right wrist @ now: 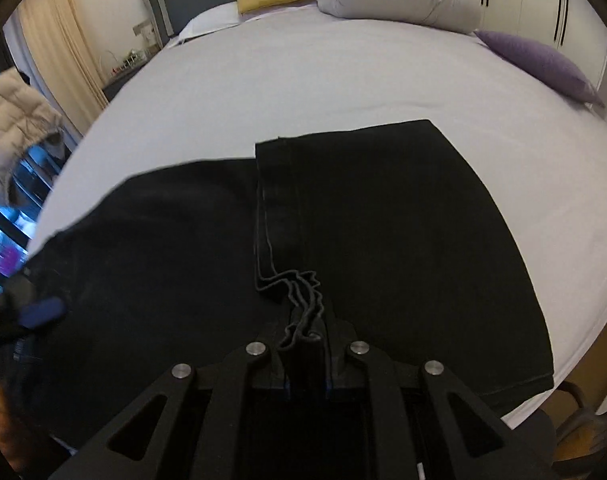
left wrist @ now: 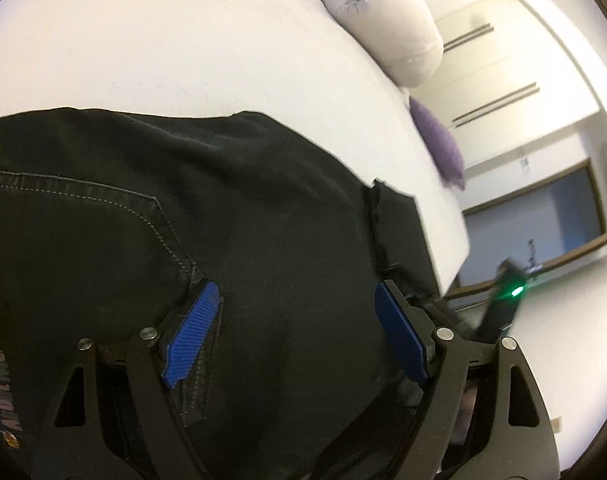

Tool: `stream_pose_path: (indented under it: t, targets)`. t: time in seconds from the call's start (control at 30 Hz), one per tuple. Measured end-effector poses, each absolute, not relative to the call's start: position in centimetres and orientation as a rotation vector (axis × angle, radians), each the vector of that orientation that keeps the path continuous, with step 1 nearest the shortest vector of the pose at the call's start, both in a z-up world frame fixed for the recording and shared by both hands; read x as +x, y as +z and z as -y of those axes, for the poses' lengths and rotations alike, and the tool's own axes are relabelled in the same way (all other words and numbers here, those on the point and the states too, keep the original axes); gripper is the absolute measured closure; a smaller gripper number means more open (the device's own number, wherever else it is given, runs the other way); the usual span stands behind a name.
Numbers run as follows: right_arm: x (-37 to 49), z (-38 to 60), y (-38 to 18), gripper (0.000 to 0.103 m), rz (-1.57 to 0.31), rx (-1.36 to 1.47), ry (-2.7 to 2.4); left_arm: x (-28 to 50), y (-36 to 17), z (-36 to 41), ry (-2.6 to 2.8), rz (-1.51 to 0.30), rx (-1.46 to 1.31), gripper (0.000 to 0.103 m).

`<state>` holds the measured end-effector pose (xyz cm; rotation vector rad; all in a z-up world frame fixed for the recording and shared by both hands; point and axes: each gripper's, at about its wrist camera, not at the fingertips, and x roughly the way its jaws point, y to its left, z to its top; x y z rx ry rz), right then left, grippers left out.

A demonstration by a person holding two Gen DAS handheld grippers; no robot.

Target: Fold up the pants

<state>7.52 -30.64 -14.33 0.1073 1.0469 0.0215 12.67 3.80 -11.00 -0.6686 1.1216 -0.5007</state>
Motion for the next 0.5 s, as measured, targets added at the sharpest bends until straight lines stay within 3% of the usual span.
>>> stream_pose_path:
  t: [0.3,0.5]
  targets:
    - [5.1,28.6,-10.8,0.09,-0.937,0.032,0.042,15.5,-10.7,-0.8,-0.575,-1.192,-0.806,0.008]
    - [2.6,25.7,-8.8,0.09,-0.872,0.042,0.111,17.8,-10.8,2.9,-0.644,-1.28,-0.809,0.008]
